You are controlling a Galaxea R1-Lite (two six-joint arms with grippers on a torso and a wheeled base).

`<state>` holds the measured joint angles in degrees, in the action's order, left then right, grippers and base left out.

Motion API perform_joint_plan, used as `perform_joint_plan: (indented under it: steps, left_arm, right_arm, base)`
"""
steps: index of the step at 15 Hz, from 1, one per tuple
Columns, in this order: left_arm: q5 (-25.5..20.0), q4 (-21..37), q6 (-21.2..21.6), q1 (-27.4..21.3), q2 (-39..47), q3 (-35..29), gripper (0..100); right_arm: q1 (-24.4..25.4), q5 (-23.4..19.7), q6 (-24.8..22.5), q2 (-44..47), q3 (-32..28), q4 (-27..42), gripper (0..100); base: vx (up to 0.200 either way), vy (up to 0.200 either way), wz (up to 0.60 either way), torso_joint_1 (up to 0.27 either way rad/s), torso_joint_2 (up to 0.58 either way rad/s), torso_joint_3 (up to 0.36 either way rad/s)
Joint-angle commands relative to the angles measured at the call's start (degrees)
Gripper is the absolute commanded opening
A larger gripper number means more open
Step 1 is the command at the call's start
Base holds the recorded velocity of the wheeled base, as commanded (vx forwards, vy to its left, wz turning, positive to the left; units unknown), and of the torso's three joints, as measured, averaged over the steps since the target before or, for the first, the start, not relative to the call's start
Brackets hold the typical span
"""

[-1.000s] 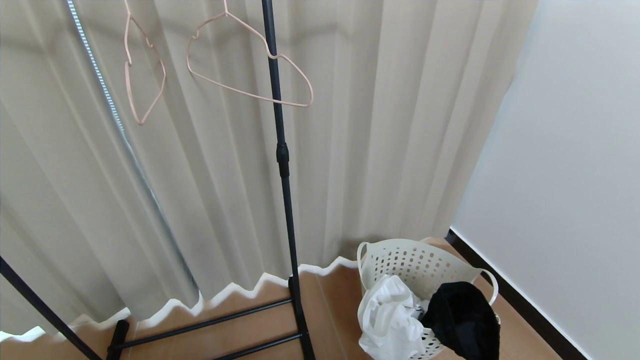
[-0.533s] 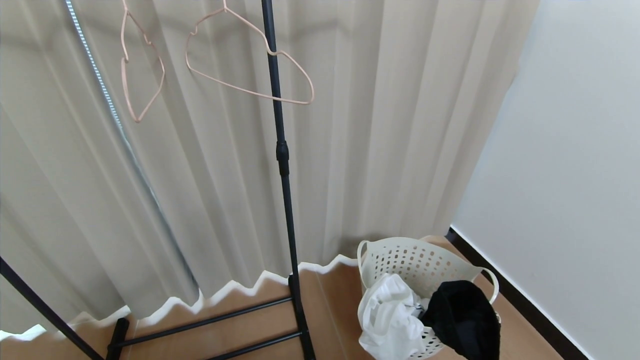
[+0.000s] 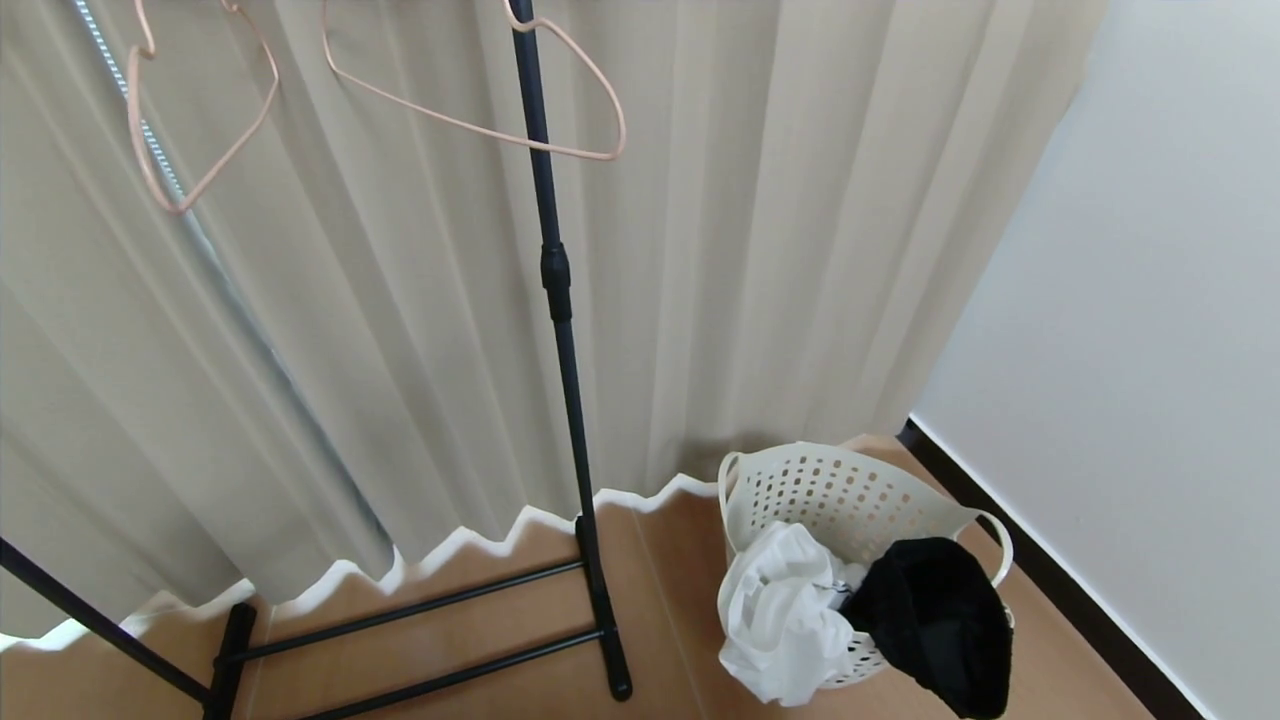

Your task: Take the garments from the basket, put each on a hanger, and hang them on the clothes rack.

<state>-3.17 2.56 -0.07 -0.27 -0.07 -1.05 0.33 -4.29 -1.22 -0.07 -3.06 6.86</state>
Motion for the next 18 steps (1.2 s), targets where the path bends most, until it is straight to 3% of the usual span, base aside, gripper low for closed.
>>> perform_joint_plan:
  steps: [1,18]
  left_arm:
    - [0.01,-0.01,-0.01,0.00,0.07,-0.01,100]
    - [0.01,-0.01,-0.01,0.00,0.07,-0.01,100]
  right_arm:
    - [0.02,-0.02,-0.01,0.07,-0.02,-0.01,100]
    - [0.02,0.07,0.08,0.07,0.07,-0.10,100]
  base:
    - [0.000,0.000,0.00,0.002,0.00,-0.193]
    - [0.000,0.000,0.00,0.004,0.00,-0.196]
